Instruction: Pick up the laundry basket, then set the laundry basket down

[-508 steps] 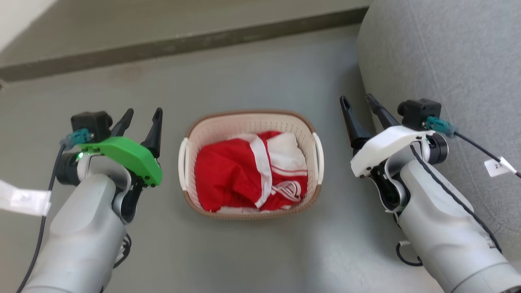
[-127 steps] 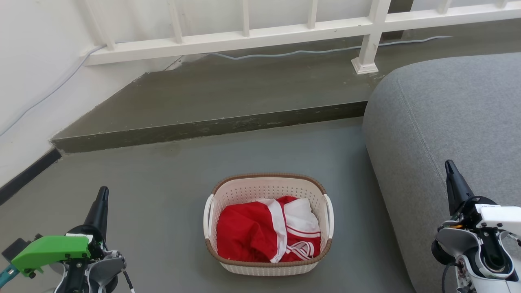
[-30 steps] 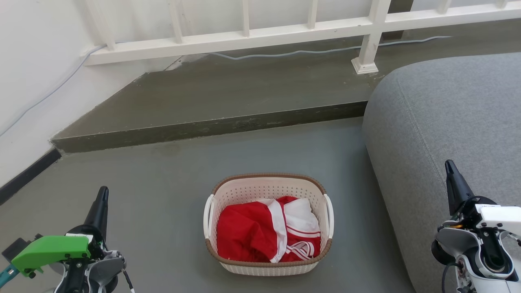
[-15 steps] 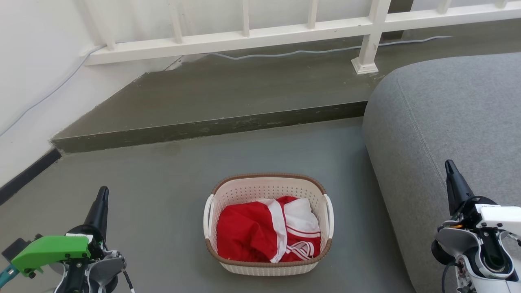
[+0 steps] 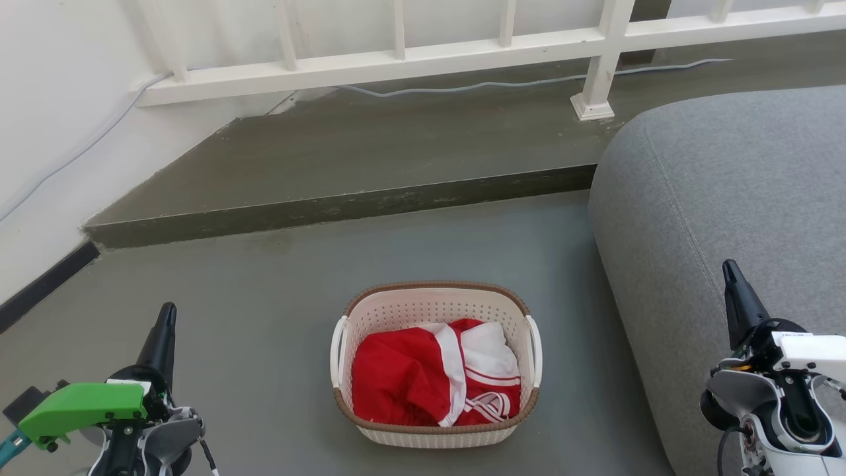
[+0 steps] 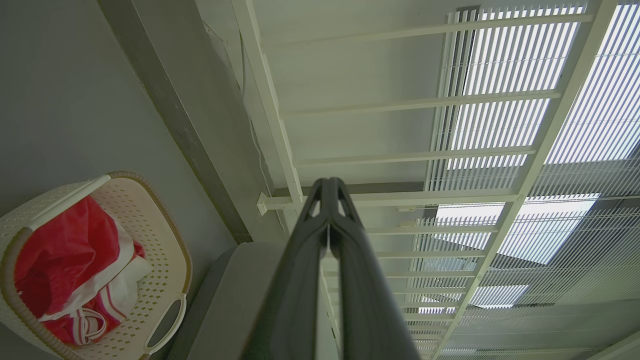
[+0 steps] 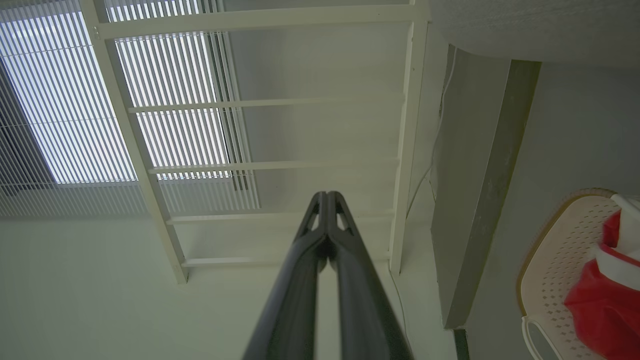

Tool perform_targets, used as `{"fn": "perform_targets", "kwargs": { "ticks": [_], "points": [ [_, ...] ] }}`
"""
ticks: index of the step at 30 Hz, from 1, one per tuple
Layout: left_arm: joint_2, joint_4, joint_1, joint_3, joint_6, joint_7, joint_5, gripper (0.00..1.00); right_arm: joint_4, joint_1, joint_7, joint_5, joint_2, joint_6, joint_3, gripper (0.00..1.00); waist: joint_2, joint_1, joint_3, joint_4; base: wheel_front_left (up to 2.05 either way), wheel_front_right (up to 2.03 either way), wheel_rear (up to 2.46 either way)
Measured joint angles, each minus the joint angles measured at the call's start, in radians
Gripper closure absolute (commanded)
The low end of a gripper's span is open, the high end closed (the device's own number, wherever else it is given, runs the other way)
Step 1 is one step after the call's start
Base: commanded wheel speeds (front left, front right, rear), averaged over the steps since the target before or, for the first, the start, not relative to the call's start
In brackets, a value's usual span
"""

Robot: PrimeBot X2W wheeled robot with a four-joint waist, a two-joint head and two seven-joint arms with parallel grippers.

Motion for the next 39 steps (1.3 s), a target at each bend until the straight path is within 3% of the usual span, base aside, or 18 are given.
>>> {"fn": "perform_targets", "kwargs": {
  "ticks": [39],
  "points": [
    [0.0, 0.0, 0.0, 0.0, 0.0, 0.0, 0.0, 1.0, 0.0, 0.0, 0.0, 0.0, 0.0, 0.0, 0.0, 1.0, 0.0, 0.0, 0.0, 0.0, 0.0, 0.0, 0.0]
  ]
}}
